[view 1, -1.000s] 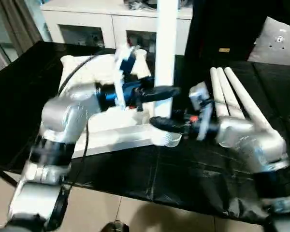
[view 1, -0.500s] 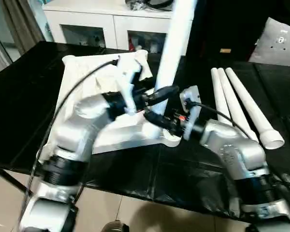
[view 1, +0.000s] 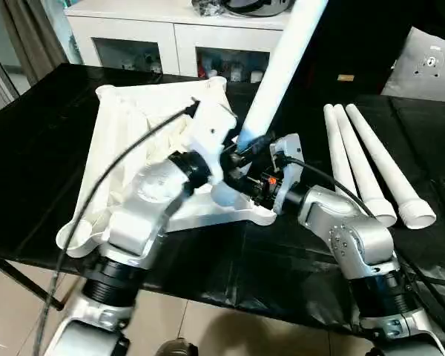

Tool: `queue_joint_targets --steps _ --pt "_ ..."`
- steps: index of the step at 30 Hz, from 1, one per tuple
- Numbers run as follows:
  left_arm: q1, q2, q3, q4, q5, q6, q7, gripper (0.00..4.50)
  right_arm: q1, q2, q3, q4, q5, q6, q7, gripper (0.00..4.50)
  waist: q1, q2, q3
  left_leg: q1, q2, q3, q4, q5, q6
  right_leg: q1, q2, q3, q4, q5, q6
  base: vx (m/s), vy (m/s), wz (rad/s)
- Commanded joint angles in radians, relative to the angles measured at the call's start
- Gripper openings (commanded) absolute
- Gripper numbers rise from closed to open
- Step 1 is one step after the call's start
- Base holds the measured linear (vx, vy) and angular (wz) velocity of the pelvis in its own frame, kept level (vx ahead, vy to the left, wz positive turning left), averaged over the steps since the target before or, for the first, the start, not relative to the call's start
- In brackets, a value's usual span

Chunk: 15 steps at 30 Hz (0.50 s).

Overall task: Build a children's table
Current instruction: Pick table leg

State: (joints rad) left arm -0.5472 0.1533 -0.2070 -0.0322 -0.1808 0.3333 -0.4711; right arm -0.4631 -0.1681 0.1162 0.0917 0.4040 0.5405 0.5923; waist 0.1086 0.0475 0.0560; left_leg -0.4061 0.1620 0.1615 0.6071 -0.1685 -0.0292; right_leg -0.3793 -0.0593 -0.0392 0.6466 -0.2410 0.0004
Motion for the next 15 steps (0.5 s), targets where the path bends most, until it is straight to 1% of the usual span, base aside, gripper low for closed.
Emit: queue_joint_targets --steps 1,4,5,8,9,10,11,13,14,15 --pt "0.024 0.015 0.040 0.045 0.020 0.034 0.037 2.58 -0.009 0.004 -0.038 -0.033 0.008 -0.030 -0.015 1.91 -0.003 -0.003 -0.074 0.025 0.059 -0.021 -0.066 -0.135 -0.011 0.041 -0.080 0.043 -0.074 0.040 -0.206 0.000 0.000 0.00" --pt "0.024 0.020 0.054 0.051 0.010 0.031 0.030 2.58 -0.011 -0.001 -0.034 -0.035 0.007 -0.027 -0.005 1.91 -0.004 -0.003 -0.075 0.025 0.059 -0.021 -0.065 -0.124 -0.006 0.042 -0.081 0.043 -0.072 0.058 -0.208 0.000 0.000 0.00" --pt "0.023 0.021 0.058 0.054 0.009 0.030 0.030 2.58 -0.011 -0.002 -0.033 -0.035 0.006 -0.027 -0.003 1.91 -0.004 -0.005 -0.075 0.024 0.059 -0.021 -0.065 -0.123 -0.005 0.042 -0.080 0.042 -0.072 0.061 -0.209 0.000 0.000 0.00" --pt "0.008 0.032 0.094 0.079 -0.024 0.024 0.012 2.58 -0.009 -0.027 -0.013 -0.047 0.000 -0.023 0.025 1.91 -0.005 -0.004 -0.074 0.025 0.058 -0.020 -0.064 -0.130 -0.002 0.042 -0.081 0.043 -0.074 0.047 -0.210 0.000 0.000 0.00" --pt "0.008 0.032 0.094 0.080 -0.025 0.024 0.011 2.58 -0.009 -0.027 -0.012 -0.047 0.000 -0.023 0.026 1.91 -0.005 -0.004 -0.074 0.026 0.059 -0.020 -0.065 -0.132 -0.003 0.041 -0.081 0.042 -0.074 0.042 -0.211 0.000 0.000 0.00" --pt "0.006 0.034 0.098 0.082 -0.028 0.024 0.009 2.58 -0.009 -0.030 -0.010 -0.049 -0.002 -0.022 0.030 1.91 -0.005 -0.009 -0.074 0.026 0.060 -0.019 -0.066 -0.132 -0.002 0.042 -0.081 0.043 -0.073 0.035 -0.210 0.000 0.000 0.00" --pt "0.002 0.056 0.107 0.088 -0.062 0.037 -0.046 2.58 -0.008 -0.046 -0.005 -0.056 -0.003 -0.019 0.057 1.91 -0.005 -0.012 -0.073 0.026 0.059 -0.019 -0.065 -0.131 0.001 0.042 -0.081 0.043 -0.075 0.032 -0.209 0.000 0.000 0.00" --pt "0.004 0.076 0.107 0.084 -0.092 0.054 -0.097 2.58 -0.008 -0.061 0.001 -0.062 -0.002 -0.015 0.081 1.91 -0.003 -0.008 -0.074 0.026 0.058 -0.018 -0.064 -0.122 0.003 0.040 -0.081 0.043 -0.073 0.027 -0.208 0.000 0.000 0.00" --pt "0.013 0.097 0.101 0.070 -0.122 0.073 -0.151 2.58 -0.007 -0.087 0.015 -0.073 -0.001 -0.009 0.119 1.91 -0.003 -0.009 -0.073 0.026 0.058 -0.019 -0.065 -0.121 0.004 0.041 -0.081 0.042 -0.073 0.025 -0.208 0.000 0.000 0.00" --pt "0.013 0.097 0.101 0.070 -0.122 0.073 -0.151 2.58 -0.007 -0.087 0.015 -0.073 -0.001 -0.009 0.119 1.91 -0.003 -0.009 -0.075 0.027 0.058 -0.018 -0.064 -0.115 0.006 0.041 -0.080 0.042 -0.070 0.034 -0.209 0.000 0.000 0.00"
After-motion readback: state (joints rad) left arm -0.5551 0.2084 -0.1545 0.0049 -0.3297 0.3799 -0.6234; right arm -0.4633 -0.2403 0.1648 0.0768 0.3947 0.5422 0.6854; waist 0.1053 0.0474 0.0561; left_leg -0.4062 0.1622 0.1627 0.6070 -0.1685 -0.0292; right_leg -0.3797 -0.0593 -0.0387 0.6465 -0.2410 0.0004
